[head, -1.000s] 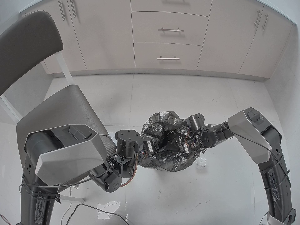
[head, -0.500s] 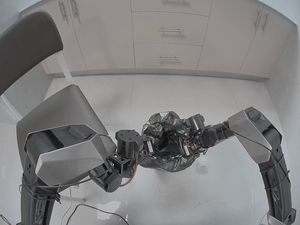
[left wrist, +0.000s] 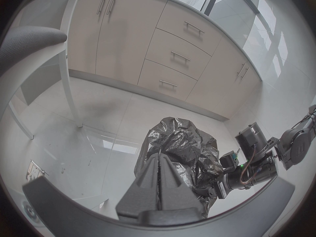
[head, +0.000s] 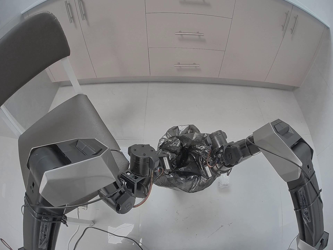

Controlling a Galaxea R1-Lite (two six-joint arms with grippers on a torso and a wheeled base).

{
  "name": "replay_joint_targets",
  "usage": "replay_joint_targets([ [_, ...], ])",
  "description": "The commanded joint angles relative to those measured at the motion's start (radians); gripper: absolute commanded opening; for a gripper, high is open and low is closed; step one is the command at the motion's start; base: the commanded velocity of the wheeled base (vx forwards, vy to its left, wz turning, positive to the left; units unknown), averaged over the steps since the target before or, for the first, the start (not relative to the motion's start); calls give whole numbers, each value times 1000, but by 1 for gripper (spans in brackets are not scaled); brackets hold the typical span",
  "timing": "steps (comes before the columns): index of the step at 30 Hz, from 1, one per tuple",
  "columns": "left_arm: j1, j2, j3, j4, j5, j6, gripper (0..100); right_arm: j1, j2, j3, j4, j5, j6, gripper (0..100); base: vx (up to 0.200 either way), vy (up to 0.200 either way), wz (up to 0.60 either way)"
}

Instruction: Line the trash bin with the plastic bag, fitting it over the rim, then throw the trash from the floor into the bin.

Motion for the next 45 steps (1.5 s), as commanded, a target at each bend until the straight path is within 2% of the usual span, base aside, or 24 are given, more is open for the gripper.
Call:
replay_joint_targets([
  [1,0,1,0,0,1,-1,0,6,-9,23,-1,2,1,100,0,0,0],
  [27,0,1,5,0,1,-1,0,20,-53,139,-11,65,-2,100,0,0,0],
  [45,-1,3,8,0,1,-1,0,72,-134,305,-14,102,-4,100,0,0,0],
])
